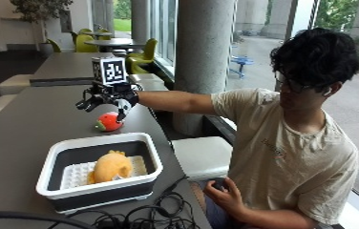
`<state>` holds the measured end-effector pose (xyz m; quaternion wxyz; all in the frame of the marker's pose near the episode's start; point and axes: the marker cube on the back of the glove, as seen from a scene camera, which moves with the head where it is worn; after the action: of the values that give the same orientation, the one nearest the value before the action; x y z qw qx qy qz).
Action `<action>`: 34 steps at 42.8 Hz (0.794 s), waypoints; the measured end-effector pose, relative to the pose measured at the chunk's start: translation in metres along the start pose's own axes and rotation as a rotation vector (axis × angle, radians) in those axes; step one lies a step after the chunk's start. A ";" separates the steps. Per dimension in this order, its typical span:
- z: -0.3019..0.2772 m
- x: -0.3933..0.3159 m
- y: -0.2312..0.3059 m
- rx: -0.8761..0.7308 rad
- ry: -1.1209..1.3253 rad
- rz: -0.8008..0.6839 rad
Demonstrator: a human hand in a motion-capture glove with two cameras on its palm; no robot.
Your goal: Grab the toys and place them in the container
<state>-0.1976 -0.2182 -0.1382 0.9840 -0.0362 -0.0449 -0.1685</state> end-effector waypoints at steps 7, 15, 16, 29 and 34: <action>-0.002 0.005 0.008 0.011 0.002 0.019; -0.004 0.011 0.017 0.012 0.018 0.032; -0.003 0.013 0.020 0.011 0.021 0.036; 0.028 0.061 0.068 0.018 0.093 0.125; 0.049 0.090 0.102 -0.010 0.094 0.186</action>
<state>-0.0825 -0.1474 -0.0864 0.9962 -0.0372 0.0059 -0.0784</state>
